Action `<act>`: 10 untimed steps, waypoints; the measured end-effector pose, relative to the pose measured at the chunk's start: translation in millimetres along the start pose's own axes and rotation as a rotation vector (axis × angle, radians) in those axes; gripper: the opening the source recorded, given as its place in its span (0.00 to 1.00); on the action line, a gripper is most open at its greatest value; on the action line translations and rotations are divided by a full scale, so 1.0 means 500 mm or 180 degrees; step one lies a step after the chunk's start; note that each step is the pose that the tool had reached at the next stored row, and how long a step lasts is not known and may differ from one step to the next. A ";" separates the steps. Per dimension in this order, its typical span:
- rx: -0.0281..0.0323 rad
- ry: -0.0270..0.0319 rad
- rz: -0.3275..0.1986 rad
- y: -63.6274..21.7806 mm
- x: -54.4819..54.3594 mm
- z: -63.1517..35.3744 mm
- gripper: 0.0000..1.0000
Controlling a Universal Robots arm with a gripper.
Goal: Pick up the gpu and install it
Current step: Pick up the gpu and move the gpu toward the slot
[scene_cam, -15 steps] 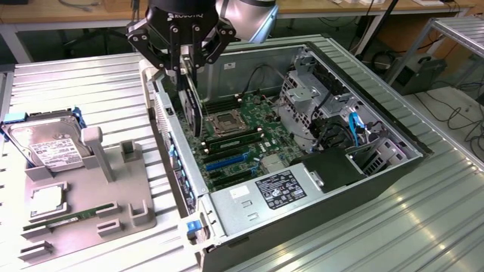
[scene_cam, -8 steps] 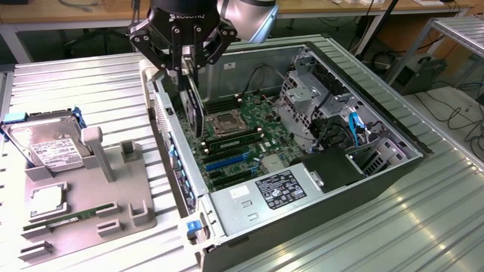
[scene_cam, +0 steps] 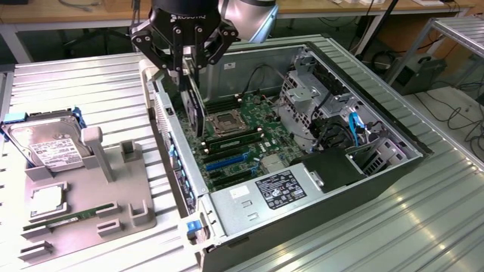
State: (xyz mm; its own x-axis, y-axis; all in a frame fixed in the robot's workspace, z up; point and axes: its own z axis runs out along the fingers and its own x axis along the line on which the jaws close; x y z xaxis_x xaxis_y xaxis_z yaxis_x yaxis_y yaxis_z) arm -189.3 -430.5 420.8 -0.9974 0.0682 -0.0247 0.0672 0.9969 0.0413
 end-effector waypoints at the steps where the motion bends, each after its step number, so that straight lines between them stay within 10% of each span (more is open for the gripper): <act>1: 0.0000 0.0000 0.0000 0.000 0.000 0.000 0.26; 10: 0.0000 0.0000 0.0000 0.000 -0.006 0.003 0.26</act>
State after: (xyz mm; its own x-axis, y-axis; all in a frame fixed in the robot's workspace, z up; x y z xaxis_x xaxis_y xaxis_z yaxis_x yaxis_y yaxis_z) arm -186.4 -430.5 419.6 -0.9974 0.0682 -0.0247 0.0672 0.9969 0.0412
